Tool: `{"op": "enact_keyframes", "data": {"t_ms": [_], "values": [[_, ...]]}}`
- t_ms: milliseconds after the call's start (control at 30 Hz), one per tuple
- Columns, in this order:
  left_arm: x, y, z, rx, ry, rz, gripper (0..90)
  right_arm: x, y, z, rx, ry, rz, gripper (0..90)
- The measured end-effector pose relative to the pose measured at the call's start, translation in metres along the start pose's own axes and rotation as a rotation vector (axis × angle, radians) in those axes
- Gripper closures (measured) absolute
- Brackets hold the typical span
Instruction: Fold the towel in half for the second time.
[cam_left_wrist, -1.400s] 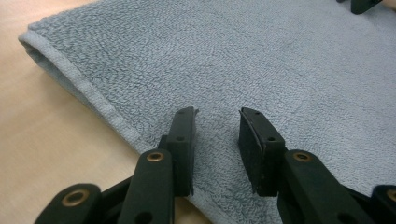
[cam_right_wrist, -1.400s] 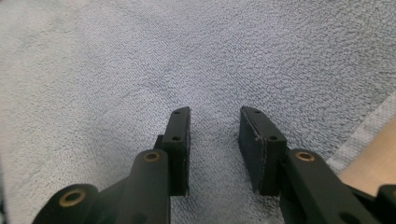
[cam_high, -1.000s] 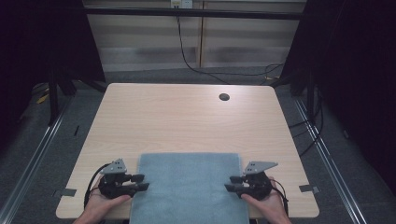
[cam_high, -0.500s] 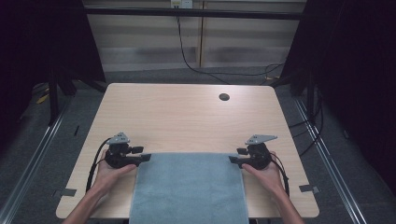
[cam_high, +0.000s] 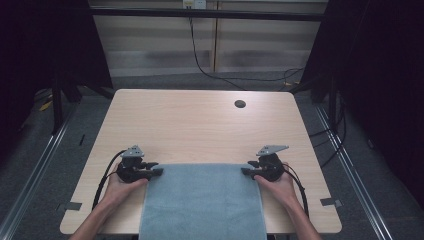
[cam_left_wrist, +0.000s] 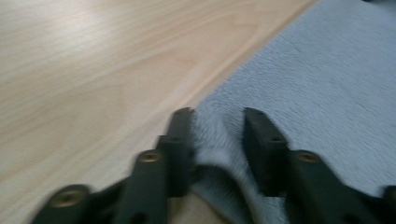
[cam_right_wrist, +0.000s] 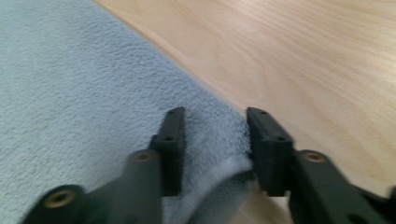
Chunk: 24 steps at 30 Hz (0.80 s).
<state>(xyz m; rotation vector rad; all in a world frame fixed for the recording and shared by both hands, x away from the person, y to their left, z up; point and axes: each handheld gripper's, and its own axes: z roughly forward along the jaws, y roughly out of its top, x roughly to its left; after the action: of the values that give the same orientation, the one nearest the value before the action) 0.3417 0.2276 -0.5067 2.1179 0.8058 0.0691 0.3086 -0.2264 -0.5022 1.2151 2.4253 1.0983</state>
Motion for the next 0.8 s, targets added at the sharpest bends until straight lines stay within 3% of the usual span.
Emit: {"op": "enact_keyframes", "data": {"t_ms": [100, 167, 300, 433, 667, 800], "values": [[-0.001, -0.001, -0.001, 0.003, -0.029, -0.009, 77.5, 0.004, -0.001, -0.001, -0.004, 0.036, -0.018, 78.9], [-0.001, -0.001, -0.003, -0.006, -0.029, -0.015, 79.5, 0.004, 0.000, -0.003, -0.011, 0.048, -0.013, 82.8], [0.001, 0.008, -0.010, -0.054, -0.037, -0.025, 80.4, 0.002, 0.004, -0.012, -0.049, 0.065, 0.013, 84.9], [-0.004, 0.022, -0.022, -0.134, -0.042, -0.019, 81.0, 0.003, 0.018, -0.027, -0.132, 0.069, 0.025, 85.3], [-0.025, 0.038, -0.058, -0.265, -0.076, 0.024, 81.0, 0.020, 0.040, -0.066, -0.256, 0.082, -0.017, 85.6], [-0.028, 0.050, -0.066, -0.286, -0.065, 0.043, 81.1, 0.027, 0.051, -0.085, -0.286, 0.071, -0.048, 85.6]]}}
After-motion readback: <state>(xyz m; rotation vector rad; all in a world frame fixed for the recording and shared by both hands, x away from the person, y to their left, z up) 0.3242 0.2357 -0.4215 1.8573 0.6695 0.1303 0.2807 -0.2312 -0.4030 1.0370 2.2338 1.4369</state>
